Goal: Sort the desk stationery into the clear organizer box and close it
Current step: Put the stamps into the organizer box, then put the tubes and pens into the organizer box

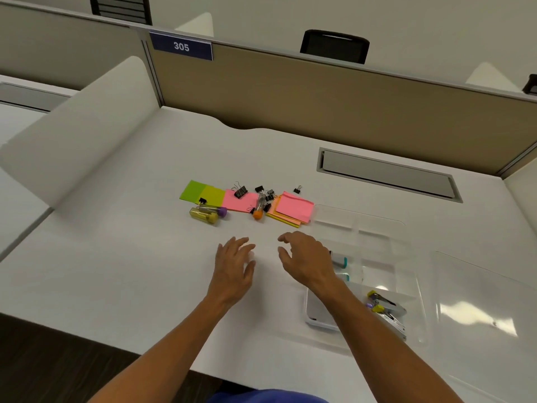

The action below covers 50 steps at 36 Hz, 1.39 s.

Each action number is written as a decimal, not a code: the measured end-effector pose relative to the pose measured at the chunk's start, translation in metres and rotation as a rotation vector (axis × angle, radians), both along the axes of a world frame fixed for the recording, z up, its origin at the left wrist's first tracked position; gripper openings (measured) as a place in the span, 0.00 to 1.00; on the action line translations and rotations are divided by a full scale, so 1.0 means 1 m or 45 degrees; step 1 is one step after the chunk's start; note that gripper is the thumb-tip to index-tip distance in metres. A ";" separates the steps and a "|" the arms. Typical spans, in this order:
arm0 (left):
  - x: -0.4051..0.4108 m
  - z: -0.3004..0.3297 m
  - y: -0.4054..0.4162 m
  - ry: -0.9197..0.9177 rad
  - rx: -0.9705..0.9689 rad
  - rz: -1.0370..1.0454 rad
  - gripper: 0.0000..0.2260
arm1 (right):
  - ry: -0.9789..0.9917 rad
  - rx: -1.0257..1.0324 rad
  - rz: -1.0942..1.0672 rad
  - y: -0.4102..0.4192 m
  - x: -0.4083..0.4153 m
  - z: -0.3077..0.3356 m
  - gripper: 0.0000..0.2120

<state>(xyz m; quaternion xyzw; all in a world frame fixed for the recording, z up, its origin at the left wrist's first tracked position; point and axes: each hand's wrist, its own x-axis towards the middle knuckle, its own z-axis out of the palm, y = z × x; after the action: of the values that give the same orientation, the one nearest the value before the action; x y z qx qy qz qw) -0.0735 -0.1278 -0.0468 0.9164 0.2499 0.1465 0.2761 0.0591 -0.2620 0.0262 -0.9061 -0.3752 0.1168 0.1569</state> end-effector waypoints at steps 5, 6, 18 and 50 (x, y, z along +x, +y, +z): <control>-0.005 -0.011 0.020 0.134 0.024 -0.008 0.20 | 0.131 -0.092 0.240 0.015 -0.003 -0.006 0.21; -0.004 -0.014 0.023 0.172 0.035 -0.030 0.21 | 0.141 -0.123 0.280 0.019 -0.003 -0.007 0.22; -0.008 -0.041 0.051 0.183 0.213 -0.306 0.16 | 0.043 -0.180 0.319 0.075 0.013 -0.022 0.29; -0.010 -0.033 0.053 -0.058 -0.200 -0.219 0.26 | -0.312 -0.162 0.440 0.108 0.033 -0.051 0.19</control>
<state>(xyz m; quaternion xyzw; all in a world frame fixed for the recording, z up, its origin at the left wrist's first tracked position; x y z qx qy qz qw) -0.0838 -0.0751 -0.0798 0.9064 0.1748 0.1231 0.3642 0.0922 -0.1541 -0.0251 -0.8438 -0.5330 0.0543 0.0305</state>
